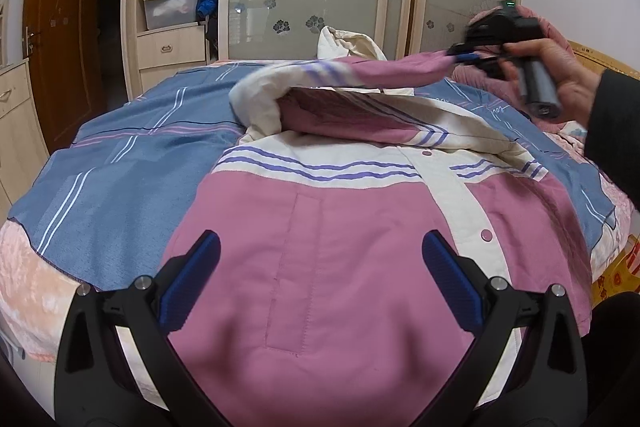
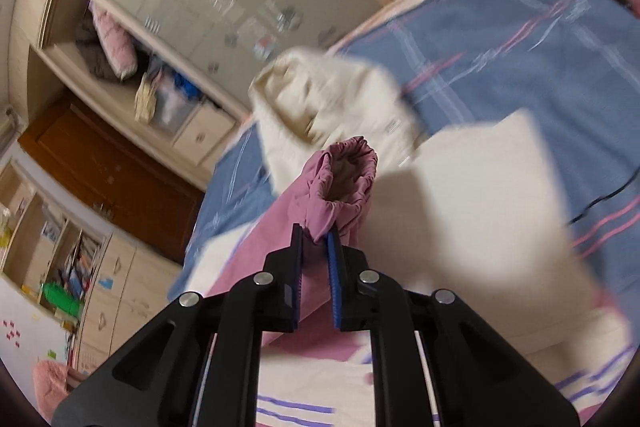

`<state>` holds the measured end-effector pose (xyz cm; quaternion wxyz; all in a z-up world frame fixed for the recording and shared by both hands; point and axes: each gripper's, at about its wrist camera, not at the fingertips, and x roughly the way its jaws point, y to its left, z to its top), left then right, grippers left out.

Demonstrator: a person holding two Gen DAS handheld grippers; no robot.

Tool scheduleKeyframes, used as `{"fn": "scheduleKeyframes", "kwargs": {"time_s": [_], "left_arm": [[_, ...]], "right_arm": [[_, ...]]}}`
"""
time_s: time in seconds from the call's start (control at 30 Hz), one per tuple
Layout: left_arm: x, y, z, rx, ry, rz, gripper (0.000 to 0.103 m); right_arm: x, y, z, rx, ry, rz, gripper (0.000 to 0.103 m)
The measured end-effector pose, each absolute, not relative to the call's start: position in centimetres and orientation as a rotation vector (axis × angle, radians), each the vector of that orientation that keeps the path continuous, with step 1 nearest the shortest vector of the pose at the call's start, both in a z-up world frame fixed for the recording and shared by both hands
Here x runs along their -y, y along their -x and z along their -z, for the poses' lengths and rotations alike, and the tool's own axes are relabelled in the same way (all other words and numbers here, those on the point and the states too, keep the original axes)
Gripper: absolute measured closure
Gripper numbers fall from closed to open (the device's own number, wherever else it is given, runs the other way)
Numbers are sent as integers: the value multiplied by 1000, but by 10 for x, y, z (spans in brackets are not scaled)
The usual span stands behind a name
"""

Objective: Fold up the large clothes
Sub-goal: 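Grasp the folded sleeve cuff with the right tool and lift it, then lay the sleeve back across the chest and release with the right tool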

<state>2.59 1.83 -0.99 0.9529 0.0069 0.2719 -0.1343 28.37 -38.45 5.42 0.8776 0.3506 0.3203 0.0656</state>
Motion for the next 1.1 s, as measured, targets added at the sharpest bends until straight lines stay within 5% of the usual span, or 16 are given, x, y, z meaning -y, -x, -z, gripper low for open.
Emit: {"fn": "scheduleKeyframes", "kwargs": {"time_s": [0.5, 0.53, 0.6, 0.67, 0.8, 0.97, 1.1], "left_arm": [[-15, -31, 15, -572, -26, 260, 2], [-15, -31, 15, -573, -27, 257, 2], [-15, -31, 16, -573, -30, 250, 2], [-17, -32, 17, -574, -33, 241, 2], [-21, -34, 18, -578, -14, 219, 2], [-22, -34, 20, -586, -8, 194, 2], [-20, -32, 24, -594, -21, 171, 2]], "right_arm": [[461, -224, 49, -707, -778, 18, 88], [463, -220, 53, -696, -803, 6, 82], [465, -212, 53, -694, -823, 10, 51], [463, -190, 46, -655, -817, -18, 39], [436, -131, 18, -602, -665, -84, 36], [384, -31, -3, -508, -356, -18, 20], [362, 21, 7, -446, -254, -9, 19]]}}
